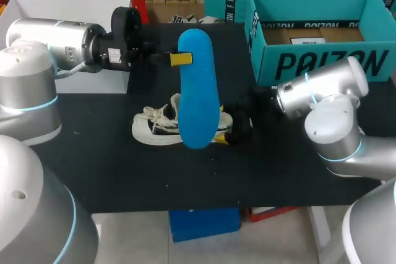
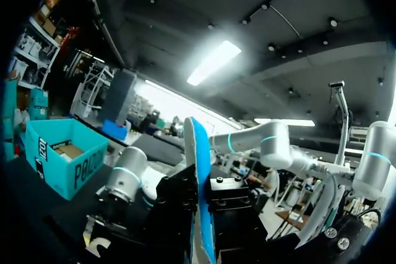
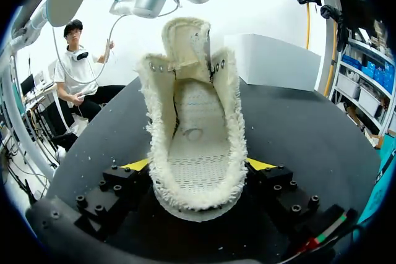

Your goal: Take the shoe out of the shoebox, open the shoe tongue, remove and reinsert the insole, then place the shoe into the shoebox

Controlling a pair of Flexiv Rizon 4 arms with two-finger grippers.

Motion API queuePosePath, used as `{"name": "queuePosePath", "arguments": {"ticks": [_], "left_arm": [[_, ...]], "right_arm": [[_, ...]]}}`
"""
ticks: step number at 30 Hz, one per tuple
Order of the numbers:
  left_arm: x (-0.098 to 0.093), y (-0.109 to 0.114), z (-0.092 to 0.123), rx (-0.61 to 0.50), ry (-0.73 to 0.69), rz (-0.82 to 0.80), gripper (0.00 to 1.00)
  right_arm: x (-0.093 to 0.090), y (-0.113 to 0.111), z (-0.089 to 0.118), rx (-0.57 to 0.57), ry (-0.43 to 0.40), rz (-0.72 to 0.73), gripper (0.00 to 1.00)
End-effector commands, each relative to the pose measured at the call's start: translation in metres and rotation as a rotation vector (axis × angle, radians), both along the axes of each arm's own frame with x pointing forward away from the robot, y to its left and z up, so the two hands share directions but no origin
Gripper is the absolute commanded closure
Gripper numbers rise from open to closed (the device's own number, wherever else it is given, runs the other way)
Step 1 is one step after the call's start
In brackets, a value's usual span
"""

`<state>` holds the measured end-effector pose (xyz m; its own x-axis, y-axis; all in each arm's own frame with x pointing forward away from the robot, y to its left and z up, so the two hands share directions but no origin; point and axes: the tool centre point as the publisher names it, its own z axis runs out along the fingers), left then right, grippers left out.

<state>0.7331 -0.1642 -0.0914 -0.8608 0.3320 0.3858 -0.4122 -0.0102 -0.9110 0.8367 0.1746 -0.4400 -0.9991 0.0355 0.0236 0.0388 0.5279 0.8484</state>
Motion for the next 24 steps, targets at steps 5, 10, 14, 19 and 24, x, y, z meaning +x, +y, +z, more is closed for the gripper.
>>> {"name": "queuePosePath", "arguments": {"ticks": [5, 10, 14, 19, 24], "left_arm": [[-0.0129, 0.0097, 0.0055, 0.033, 0.004, 0.132, 1.00], [-0.0122, 0.0109, 0.0050, 0.030, 0.001, 0.160, 1.00], [-0.0122, 0.0109, 0.0050, 0.030, 0.001, 0.160, 1.00], [-0.0122, 0.0109, 0.0050, 0.030, 0.001, 0.160, 1.00], [-0.0122, 0.0109, 0.0050, 0.030, 0.001, 0.160, 1.00]], "right_arm": [[0.0011, 0.0001, -0.0033, -0.001, 0.002, 0.000, 1.00], [0.0011, 0.0001, -0.0033, -0.001, 0.002, 0.000, 1.00], [0.0011, 0.0001, -0.0033, -0.001, 0.002, 0.000, 1.00], [0.0011, 0.0001, -0.0033, -0.001, 0.002, 0.000, 1.00], [0.0011, -0.0021, -0.0011, -0.016, -0.001, 0.001, 0.77]]}}
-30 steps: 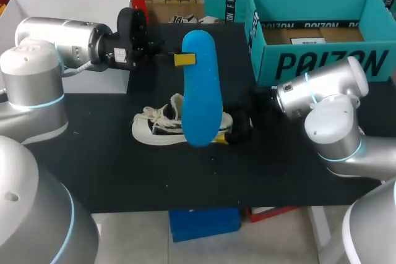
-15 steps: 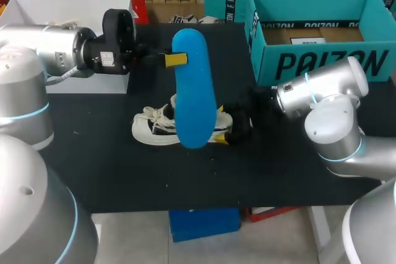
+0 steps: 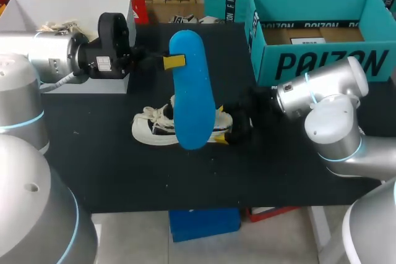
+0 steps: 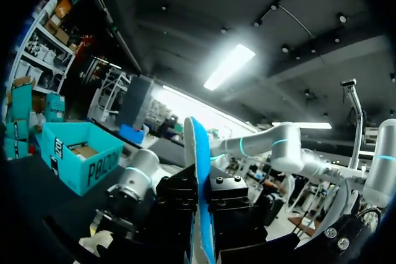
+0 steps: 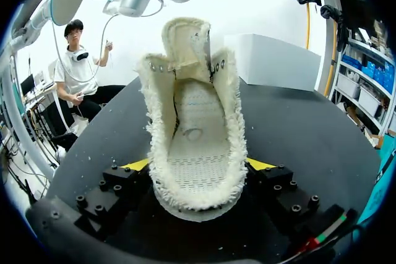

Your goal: Take the shoe out of the shoebox, open the shoe tongue, remove and reinsert the insole, then place the shoe into the shoebox

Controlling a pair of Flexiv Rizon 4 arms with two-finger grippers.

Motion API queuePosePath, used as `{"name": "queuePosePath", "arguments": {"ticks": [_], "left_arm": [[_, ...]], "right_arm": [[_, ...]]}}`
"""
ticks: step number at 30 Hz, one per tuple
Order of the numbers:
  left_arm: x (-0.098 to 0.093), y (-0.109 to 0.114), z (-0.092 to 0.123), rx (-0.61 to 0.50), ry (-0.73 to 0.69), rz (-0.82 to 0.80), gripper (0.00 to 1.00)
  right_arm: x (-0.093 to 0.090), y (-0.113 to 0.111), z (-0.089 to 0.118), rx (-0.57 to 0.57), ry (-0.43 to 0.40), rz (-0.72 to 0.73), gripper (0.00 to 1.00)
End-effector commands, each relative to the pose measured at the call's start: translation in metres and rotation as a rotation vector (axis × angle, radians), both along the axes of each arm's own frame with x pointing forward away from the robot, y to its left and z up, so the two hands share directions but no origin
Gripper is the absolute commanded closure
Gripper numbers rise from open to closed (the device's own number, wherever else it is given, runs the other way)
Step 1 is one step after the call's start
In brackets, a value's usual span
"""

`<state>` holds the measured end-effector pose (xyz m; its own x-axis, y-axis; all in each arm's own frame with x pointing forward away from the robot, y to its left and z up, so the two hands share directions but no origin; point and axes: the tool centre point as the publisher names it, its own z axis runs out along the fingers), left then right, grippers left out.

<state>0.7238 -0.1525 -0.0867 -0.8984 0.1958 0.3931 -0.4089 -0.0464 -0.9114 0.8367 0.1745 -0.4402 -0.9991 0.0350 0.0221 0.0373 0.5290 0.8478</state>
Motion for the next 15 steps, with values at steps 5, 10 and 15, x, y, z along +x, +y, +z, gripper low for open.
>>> {"name": "queuePosePath", "arguments": {"ticks": [5, 10, 15], "left_arm": [[-0.003, -0.001, 0.000, 0.005, 0.000, 0.016, 1.00], [-0.003, -0.001, 0.000, 0.005, 0.000, 0.016, 1.00], [-0.003, -0.001, 0.000, 0.005, 0.000, 0.016, 1.00]], "right_arm": [[0.002, -0.012, 0.009, -0.065, -0.015, -0.003, 0.00], [0.002, -0.019, 0.018, -0.121, -0.024, 0.008, 0.00], [0.003, -0.022, 0.025, -0.219, -0.026, 0.043, 0.00]]}}
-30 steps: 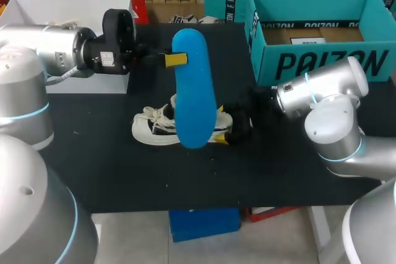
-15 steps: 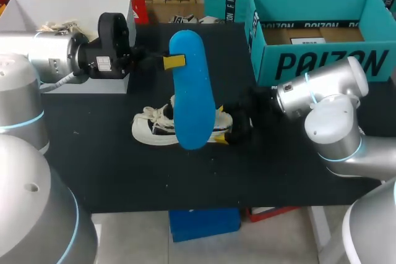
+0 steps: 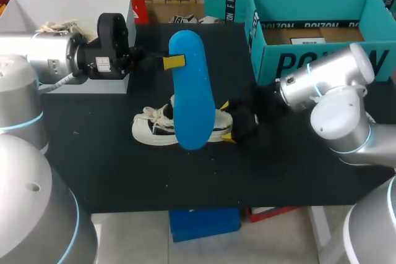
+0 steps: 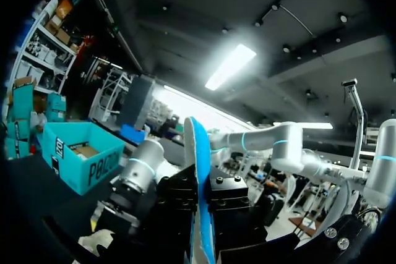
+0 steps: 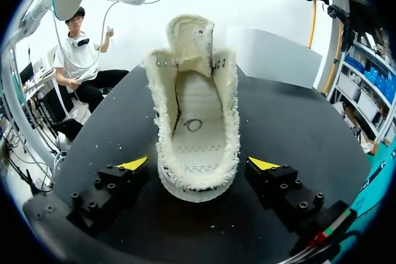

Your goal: Take the shoe out of the shoebox, open the shoe tongue, remove and reinsert the insole, then place the shoe into the shoebox

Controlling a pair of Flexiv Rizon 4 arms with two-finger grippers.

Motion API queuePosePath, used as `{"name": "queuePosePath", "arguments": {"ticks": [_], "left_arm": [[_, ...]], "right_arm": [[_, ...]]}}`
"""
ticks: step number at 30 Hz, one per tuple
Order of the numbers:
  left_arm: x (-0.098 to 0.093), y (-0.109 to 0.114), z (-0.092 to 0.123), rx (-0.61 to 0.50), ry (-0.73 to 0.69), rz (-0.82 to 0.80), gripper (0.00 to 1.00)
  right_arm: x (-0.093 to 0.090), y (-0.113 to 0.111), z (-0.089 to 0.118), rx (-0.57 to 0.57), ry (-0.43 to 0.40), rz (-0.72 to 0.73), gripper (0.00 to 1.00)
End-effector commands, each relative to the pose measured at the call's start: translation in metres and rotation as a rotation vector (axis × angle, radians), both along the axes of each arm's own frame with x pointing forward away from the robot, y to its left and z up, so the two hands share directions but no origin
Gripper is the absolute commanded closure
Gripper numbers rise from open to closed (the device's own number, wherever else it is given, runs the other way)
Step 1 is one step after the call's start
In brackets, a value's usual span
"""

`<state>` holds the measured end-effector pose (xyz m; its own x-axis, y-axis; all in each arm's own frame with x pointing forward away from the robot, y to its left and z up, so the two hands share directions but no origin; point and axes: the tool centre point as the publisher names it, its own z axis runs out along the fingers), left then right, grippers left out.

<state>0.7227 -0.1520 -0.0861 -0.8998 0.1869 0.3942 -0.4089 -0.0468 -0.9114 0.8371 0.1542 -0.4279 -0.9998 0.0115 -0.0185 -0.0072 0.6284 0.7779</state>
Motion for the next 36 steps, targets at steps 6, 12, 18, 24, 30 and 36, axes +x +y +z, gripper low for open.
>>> {"name": "queuePosePath", "arguments": {"ticks": [6, 12, 18, 24, 30, 36], "left_arm": [[-0.002, -0.001, 0.000, 0.001, 0.000, 0.008, 1.00], [-0.002, -0.001, 0.000, 0.001, 0.000, 0.008, 1.00], [-0.002, -0.001, 0.000, 0.001, 0.000, 0.008, 1.00], [-0.002, -0.001, 0.000, 0.001, 0.000, 0.008, 1.00], [-0.002, -0.001, 0.000, 0.001, 0.000, 0.008, 1.00], [-0.002, -0.001, 0.000, 0.001, 0.000, 0.008, 1.00]], "right_arm": [[0.004, -0.004, 0.019, -0.295, 0.050, 0.037, 0.00], [0.005, -0.008, 0.028, -0.392, 0.066, 0.041, 0.00], [0.007, -0.009, 0.041, -0.494, 0.070, 0.046, 0.00], [0.008, -0.009, 0.050, -0.577, 0.068, 0.041, 0.00], [0.009, -0.005, 0.057, -0.649, 0.055, 0.034, 0.00], [0.011, 0.000, 0.061, -0.754, 0.034, 0.036, 0.00]]}}
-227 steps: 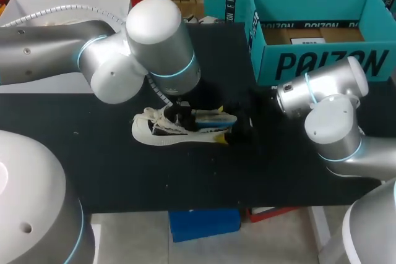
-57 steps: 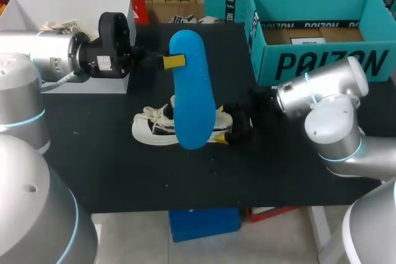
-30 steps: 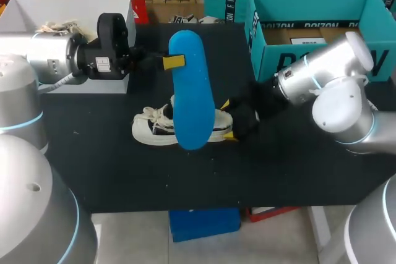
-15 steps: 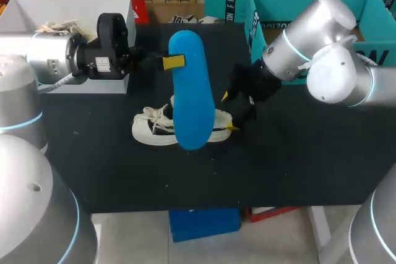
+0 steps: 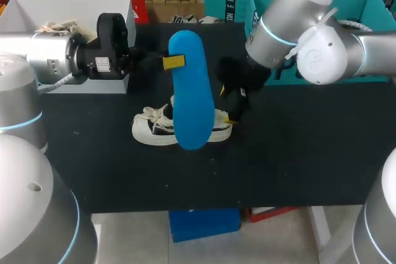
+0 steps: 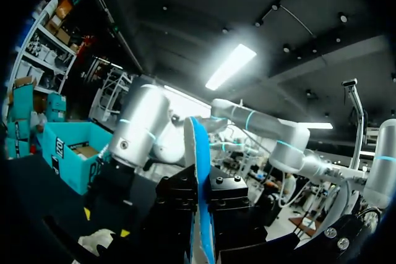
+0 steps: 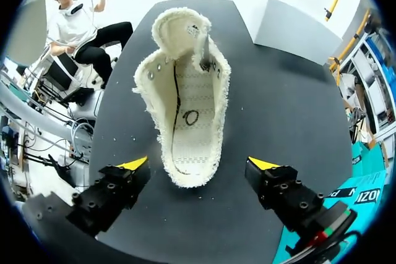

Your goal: Take the shoe out of the shoebox, open the shoe tongue, remove and reinsert the insole, then place the shoe into the shoebox

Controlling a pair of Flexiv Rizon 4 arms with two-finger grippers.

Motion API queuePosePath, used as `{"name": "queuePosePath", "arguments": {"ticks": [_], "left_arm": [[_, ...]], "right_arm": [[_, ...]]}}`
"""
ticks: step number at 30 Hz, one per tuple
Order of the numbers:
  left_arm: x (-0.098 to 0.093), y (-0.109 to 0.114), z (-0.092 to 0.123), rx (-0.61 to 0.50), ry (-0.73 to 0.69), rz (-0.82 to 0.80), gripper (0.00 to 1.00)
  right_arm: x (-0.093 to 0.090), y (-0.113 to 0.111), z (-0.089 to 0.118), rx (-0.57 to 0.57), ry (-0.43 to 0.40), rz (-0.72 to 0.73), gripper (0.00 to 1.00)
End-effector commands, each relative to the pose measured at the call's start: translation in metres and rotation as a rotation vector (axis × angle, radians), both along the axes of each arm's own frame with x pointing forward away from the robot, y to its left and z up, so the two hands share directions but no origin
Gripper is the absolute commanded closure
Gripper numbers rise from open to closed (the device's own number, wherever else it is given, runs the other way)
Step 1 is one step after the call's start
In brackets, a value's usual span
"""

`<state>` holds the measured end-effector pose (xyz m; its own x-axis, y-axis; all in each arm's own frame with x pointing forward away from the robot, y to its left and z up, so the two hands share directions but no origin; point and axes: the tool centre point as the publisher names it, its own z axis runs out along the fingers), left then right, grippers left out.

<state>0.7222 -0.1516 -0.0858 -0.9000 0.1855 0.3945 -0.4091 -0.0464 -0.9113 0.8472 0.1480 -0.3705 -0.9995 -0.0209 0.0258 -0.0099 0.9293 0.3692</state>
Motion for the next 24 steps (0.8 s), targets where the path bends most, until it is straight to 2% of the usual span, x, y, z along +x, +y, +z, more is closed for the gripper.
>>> {"name": "queuePosePath", "arguments": {"ticks": [1, 24], "left_arm": [[-0.001, -0.002, -0.001, 0.000, -0.001, 0.007, 1.00], [-0.001, -0.002, -0.001, 0.000, -0.001, 0.007, 1.00]], "right_arm": [[0.001, 0.008, 0.004, -0.250, -0.012, 0.012, 0.00], [0.000, 0.033, 0.009, -0.398, -0.033, 0.082, 0.00]]}}
